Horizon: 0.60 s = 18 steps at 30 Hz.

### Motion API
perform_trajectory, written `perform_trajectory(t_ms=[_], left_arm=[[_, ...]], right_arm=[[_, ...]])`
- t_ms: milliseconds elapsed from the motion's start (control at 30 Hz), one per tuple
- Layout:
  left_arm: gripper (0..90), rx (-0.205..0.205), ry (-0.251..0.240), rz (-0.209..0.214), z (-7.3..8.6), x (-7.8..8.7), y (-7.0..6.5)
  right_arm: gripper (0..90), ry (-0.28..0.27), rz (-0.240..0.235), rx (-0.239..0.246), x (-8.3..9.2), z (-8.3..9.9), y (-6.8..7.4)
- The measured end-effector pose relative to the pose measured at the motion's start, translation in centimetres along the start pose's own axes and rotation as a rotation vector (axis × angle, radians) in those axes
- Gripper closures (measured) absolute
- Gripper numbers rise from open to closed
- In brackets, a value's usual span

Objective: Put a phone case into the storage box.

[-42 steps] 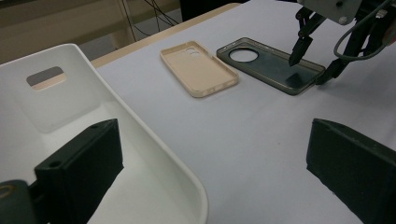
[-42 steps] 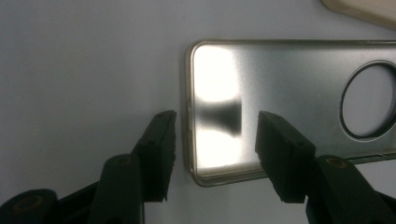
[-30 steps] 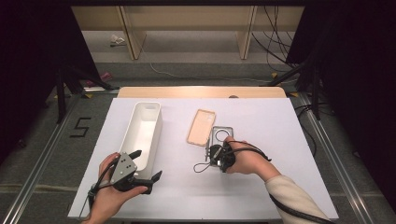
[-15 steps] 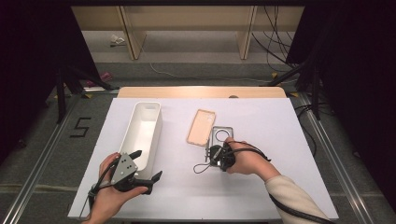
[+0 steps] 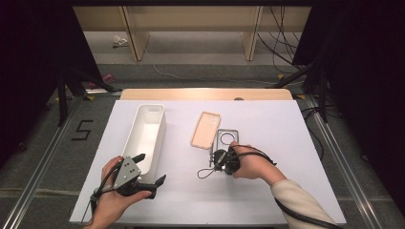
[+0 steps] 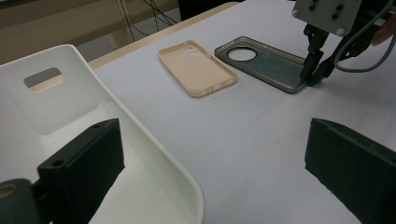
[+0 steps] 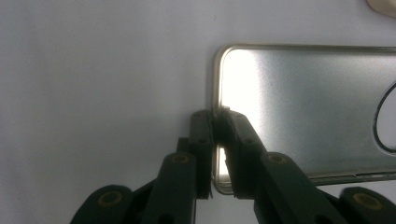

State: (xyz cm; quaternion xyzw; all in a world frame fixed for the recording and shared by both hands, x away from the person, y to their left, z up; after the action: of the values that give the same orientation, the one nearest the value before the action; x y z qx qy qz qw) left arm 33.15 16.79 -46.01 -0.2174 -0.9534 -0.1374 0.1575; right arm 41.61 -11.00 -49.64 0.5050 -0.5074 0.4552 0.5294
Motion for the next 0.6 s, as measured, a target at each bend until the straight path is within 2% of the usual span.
perform_trajectory(t_ms=[600], left_arm=[[4.4, 0.001, -0.004, 0.001, -0.05, 0.04, 0.0]], right_arm=[[87.5, 0.004, -0.005, -0.003, 0.05, 0.08, 0.15]])
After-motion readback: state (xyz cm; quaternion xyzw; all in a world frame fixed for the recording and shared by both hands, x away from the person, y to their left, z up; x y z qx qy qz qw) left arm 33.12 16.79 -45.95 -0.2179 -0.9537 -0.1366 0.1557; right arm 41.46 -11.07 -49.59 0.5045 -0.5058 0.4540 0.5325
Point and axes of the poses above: each handheld gripper's, and its own axes: x roughly backward along the jaws, z roughly out of its underside, y roughly to its left, the point moved 4 cm from there along -x, roughly forward along the jaws, and after that the axes turned 15 degrees about -z, right-handed, at the moved point
